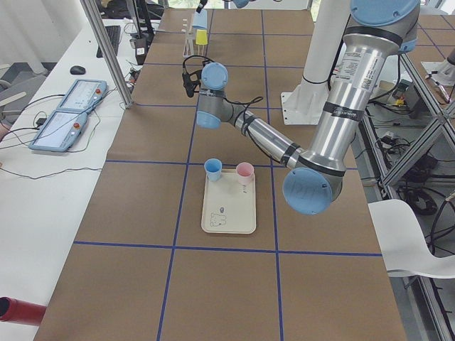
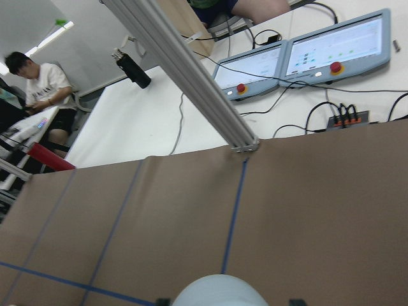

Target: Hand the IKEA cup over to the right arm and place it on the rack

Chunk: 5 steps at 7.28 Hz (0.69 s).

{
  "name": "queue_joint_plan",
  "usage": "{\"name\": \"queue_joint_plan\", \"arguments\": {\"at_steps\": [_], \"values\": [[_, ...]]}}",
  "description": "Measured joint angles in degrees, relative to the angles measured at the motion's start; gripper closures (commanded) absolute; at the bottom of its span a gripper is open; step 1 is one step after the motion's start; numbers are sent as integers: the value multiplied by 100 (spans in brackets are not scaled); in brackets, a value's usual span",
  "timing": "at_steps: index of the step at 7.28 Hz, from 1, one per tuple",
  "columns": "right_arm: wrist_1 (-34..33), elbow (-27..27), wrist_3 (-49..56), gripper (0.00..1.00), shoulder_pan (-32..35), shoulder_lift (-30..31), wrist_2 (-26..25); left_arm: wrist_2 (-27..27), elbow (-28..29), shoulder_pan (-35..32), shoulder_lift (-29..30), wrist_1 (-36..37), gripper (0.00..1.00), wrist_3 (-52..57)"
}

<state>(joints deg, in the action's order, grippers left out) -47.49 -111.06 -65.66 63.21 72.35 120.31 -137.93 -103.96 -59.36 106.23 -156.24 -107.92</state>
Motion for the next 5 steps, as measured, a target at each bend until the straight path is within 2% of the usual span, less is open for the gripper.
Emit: {"name": "queue_joint_plan", "arguments": {"at_steps": [2, 5], "values": [[-1249, 153, 1198, 73, 352, -74, -29, -54, -36, -132, -218, 468, 0, 725], [-2555, 625, 2497, 77, 768, -362, -36, -75, -102, -420, -500, 1525, 0, 2394]]}}
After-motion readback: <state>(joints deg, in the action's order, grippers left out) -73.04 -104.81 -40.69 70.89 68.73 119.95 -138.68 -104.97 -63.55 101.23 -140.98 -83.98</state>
